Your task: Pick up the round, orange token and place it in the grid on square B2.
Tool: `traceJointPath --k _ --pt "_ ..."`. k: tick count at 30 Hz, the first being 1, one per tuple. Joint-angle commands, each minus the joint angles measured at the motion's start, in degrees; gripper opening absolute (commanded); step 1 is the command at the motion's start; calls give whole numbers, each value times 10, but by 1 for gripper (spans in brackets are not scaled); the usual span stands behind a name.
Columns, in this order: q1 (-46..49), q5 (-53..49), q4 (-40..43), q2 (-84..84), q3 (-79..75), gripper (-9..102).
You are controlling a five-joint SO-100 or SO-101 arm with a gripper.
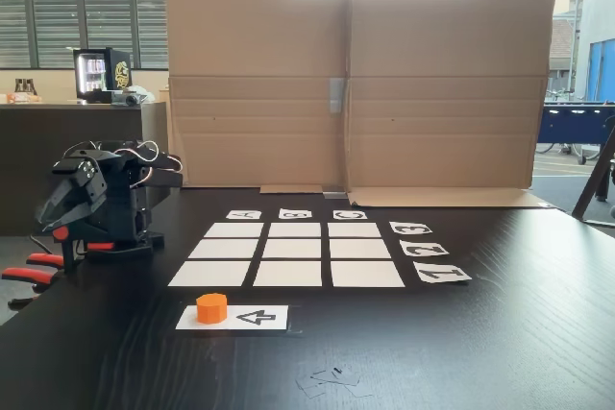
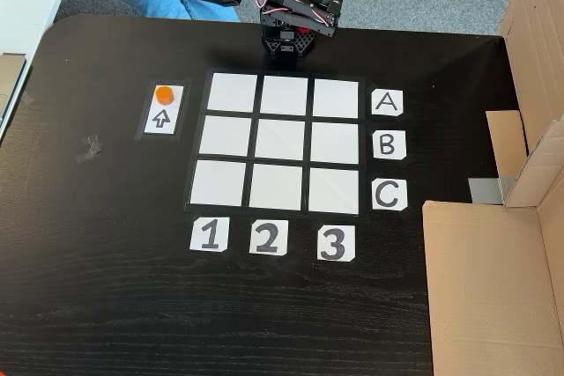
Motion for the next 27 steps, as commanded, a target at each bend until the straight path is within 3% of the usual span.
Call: traceJointPath --k 1,13,27 --pt "10 -21 42 -38 -63 -1" --pt "-46 -21 142 -308 -334 -1" --pt "-114 -49 374 -616 -733 -1"
